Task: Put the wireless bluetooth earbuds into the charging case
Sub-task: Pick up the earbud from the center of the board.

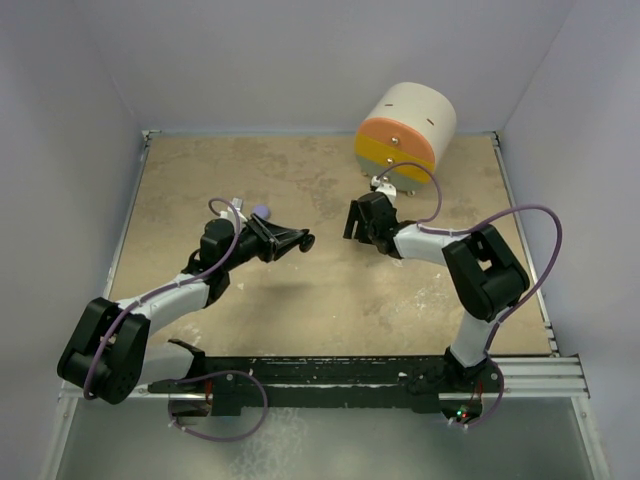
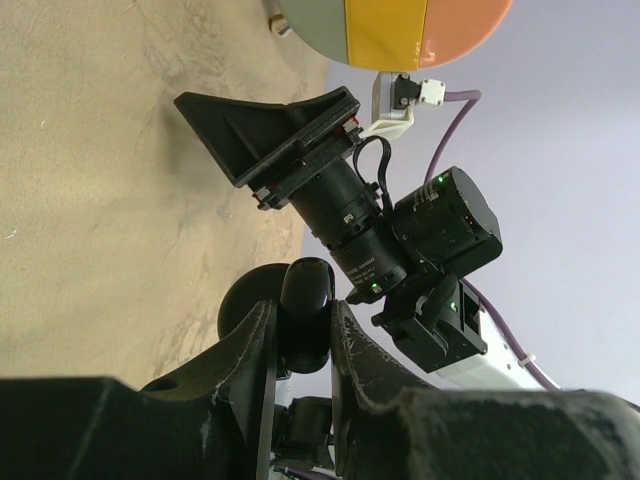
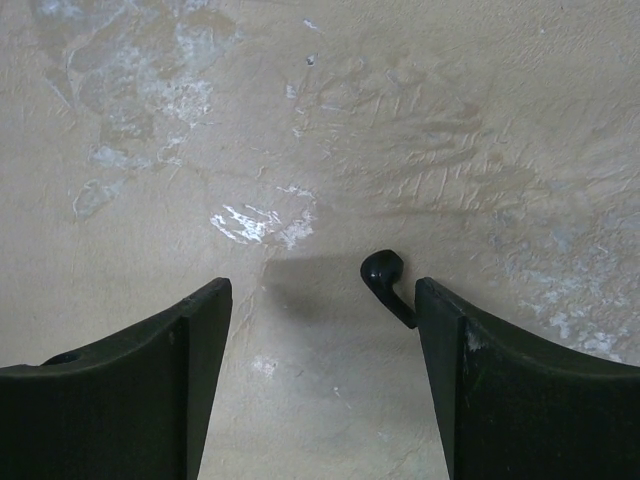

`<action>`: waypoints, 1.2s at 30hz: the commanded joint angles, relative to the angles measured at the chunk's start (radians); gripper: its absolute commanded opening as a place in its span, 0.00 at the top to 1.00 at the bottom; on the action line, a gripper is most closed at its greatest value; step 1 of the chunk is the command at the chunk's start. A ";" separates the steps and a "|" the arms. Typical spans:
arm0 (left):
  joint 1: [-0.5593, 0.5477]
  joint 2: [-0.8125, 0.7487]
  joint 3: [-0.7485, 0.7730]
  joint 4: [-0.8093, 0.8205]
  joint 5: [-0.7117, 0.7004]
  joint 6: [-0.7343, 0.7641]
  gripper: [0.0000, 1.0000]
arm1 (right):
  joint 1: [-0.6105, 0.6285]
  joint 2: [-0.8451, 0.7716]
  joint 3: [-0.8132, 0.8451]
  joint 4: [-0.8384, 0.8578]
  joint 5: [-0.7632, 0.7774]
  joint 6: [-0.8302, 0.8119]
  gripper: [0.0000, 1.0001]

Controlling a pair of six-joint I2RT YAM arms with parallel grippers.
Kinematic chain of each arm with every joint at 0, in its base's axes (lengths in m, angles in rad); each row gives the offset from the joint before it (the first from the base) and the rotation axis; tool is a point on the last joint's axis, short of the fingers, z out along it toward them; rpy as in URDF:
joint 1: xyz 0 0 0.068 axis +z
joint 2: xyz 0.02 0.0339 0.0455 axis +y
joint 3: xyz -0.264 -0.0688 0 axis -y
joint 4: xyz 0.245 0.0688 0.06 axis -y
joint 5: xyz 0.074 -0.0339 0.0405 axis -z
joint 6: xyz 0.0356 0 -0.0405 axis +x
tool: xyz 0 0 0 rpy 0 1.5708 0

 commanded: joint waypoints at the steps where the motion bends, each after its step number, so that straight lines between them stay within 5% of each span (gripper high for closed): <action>1: 0.008 -0.027 0.014 0.028 0.008 0.022 1.00 | -0.003 -0.015 0.028 -0.054 0.035 -0.006 0.24; 11: 0.007 -0.031 0.006 0.036 0.010 0.020 1.00 | -0.003 0.024 0.091 -0.163 0.114 -0.076 0.25; 36: 0.013 -0.038 -0.005 0.040 0.008 0.014 1.00 | -0.002 0.120 0.167 -0.323 0.168 -0.189 0.51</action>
